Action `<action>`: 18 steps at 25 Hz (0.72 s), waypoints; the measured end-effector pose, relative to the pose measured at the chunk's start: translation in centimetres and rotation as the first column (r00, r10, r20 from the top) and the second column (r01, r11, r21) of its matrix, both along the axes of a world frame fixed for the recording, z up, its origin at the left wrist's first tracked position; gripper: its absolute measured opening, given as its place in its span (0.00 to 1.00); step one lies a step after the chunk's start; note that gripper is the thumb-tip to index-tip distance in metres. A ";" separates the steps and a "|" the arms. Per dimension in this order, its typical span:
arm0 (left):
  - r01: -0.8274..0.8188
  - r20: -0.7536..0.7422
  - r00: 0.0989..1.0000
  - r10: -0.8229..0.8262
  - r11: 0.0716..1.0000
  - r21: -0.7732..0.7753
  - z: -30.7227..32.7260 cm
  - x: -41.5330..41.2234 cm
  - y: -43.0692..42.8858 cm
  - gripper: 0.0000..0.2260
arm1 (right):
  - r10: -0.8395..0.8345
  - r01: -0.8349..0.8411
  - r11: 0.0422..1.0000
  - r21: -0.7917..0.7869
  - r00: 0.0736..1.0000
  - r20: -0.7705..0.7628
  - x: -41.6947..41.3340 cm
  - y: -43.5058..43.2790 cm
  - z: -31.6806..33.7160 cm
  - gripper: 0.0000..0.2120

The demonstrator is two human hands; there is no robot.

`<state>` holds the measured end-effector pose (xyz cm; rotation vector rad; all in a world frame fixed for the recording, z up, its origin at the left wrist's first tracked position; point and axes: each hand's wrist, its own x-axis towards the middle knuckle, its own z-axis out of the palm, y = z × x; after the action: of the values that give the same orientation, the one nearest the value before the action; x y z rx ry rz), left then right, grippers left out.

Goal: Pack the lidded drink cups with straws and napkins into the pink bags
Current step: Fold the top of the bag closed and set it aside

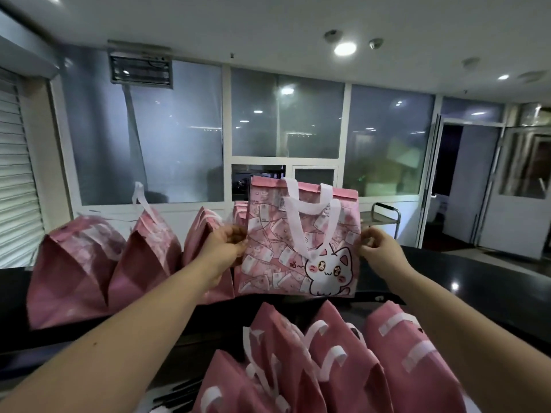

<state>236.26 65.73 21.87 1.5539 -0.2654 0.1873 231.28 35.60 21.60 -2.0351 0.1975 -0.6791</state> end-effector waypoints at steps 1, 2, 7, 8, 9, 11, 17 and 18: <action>-0.004 0.000 1.000 0.004 1.000 0.000 -0.3 0.7 -0.9 0.13 | -0.007 0.007 1.000 -0.004 1.000 0.017 1.1 -0.9 -0.1 0.04; -0.012 0.010 1.000 0.012 1.000 0.003 -0.5 1.3 -1.7 0.12 | -0.010 0.011 1.000 -0.026 1.000 0.027 2.2 -1.8 0.0 0.03; -0.089 0.065 0.994 0.090 0.996 -0.012 0.8 5.4 -7.6 0.13 | -0.011 0.004 0.990 -0.140 0.999 -0.045 10.3 -6.9 1.0 0.07; -0.128 0.062 0.990 0.129 0.991 -0.027 0.7 6.1 -9.0 0.13 | 0.002 -0.009 0.993 -0.116 0.998 -0.057 11.7 -7.7 1.0 0.09; -0.170 0.066 0.983 0.173 0.985 -0.038 0.3 6.8 -10.4 0.13 | 0.023 -0.028 0.996 -0.079 0.997 -0.070 13.0 -8.3 0.8 0.11; -0.246 0.125 0.960 0.249 0.968 -0.039 -1.3 8.1 -13.1 0.14 | 0.106 -0.107 0.994 -0.013 0.989 -0.100 15.0 -8.9 -0.4 0.18; -0.366 0.168 0.921 0.351 0.928 0.072 -9.3 11.9 -21.7 0.19 | 0.577 -0.511 0.812 0.283 0.777 -0.254 19.6 -6.7 -7.9 0.20; -0.367 0.164 0.923 0.347 0.924 0.112 -10.8 12.3 -22.7 0.19 | 0.567 -0.499 0.817 0.288 0.787 -0.245 20.1 -6.3 -9.4 0.20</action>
<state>248.60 43.01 11.10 1.7240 -0.1034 0.5794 251.40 29.27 12.25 -1.8558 -0.1261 0.0386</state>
